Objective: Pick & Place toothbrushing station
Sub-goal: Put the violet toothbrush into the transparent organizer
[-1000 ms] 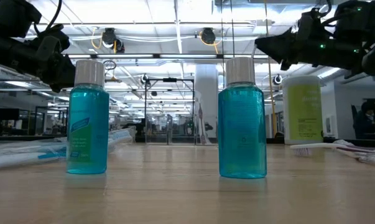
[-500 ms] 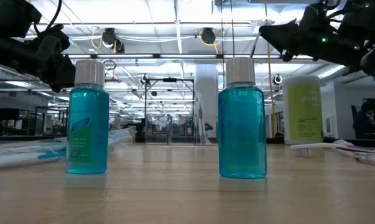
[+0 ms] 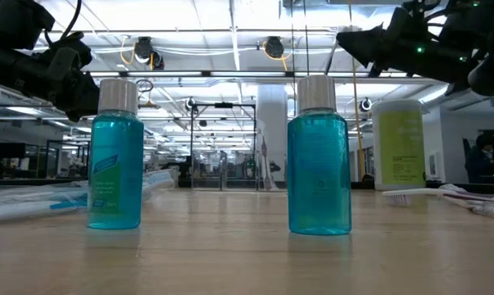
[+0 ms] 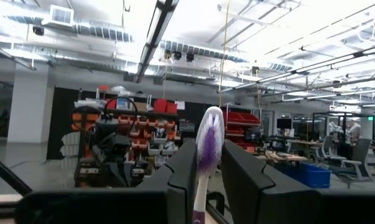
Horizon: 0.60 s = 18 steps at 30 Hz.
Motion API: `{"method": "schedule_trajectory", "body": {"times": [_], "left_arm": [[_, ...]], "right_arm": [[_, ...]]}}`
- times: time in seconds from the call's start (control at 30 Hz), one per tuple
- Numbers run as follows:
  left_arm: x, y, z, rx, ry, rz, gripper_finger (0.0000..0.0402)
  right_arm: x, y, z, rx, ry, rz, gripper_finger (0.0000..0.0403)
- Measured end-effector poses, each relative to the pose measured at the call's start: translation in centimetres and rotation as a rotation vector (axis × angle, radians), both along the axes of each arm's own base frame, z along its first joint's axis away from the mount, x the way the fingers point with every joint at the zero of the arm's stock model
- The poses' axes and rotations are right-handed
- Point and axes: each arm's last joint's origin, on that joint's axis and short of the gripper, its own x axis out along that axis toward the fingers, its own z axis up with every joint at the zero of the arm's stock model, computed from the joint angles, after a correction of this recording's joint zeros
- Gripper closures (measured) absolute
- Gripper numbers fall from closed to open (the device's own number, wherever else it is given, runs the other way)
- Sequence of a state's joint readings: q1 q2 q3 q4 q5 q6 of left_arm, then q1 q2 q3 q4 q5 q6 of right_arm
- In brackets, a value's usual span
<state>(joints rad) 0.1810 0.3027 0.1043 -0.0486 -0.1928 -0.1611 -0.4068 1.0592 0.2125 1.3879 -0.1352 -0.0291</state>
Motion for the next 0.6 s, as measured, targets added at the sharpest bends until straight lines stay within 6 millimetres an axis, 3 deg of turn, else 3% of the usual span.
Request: {"method": "schedule_trajectory", "body": {"times": [0.37, 0.6], "left_arm": [[0.0, 0.0, 0.0, 0.000, 0.000, 0.000, 0.0364], [0.0, 0.0, 0.0, 0.000, 0.000, 0.000, 0.0364]], "right_arm": [[1.4, -0.6, 1.2, -0.010, 0.016, -0.007, 0.0348], [3.5, -1.5, 1.8, -0.001, 0.037, -0.009, 0.0348]]}}
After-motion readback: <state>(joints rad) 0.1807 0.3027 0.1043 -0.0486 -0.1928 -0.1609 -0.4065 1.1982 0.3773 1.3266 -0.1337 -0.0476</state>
